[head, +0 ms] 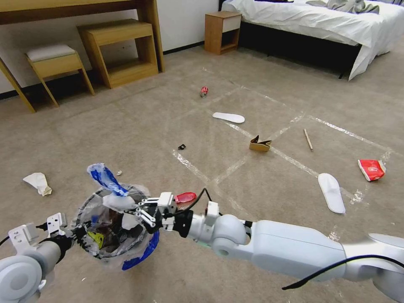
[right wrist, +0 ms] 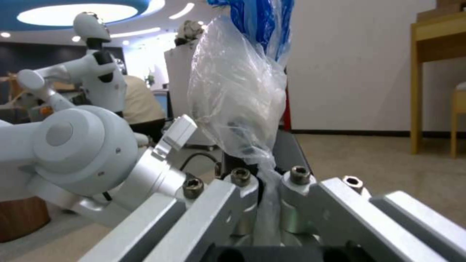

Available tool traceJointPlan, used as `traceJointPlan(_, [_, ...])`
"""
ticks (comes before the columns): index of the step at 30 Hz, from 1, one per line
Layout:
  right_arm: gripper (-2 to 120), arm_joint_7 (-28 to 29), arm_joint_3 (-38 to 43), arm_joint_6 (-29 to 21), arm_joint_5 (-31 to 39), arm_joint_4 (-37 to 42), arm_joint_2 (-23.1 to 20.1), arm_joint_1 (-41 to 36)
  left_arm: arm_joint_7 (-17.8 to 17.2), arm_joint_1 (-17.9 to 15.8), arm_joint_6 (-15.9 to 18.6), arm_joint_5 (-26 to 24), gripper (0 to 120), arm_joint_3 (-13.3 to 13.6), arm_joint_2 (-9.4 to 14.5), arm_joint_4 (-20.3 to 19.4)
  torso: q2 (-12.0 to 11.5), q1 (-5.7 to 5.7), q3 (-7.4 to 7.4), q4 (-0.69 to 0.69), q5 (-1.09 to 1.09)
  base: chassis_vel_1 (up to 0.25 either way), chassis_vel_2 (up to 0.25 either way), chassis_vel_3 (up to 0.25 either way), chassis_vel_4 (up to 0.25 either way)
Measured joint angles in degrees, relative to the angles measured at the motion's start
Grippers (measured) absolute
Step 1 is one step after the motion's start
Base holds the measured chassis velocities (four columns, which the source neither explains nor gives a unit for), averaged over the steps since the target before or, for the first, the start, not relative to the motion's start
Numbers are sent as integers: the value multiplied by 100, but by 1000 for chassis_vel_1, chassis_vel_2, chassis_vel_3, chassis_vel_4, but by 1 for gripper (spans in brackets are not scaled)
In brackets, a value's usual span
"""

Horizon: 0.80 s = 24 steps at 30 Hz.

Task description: Pick up the trash bin and place the garbage on the floor into it.

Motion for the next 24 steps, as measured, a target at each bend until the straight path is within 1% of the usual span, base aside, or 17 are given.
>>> traceJointPlan(5, [0,0,-145,2,44,-181,297,139,-3,15,0,0,1,-1,-28,-50,0,0,0,0,0,0,0,0,0])
traceJointPlan(9, [0,-12,-196,5,60,-282,437,204,-3,30,0,2,1,1,-48,-75,0,0,0,0,0,0,0,0,0])
traceJointPlan(24, [0,-129,-313,89,-12,-807,778,256,3,128,0,14,1,4,-138,-241,0,0,0,0,1,0,0,0,0])
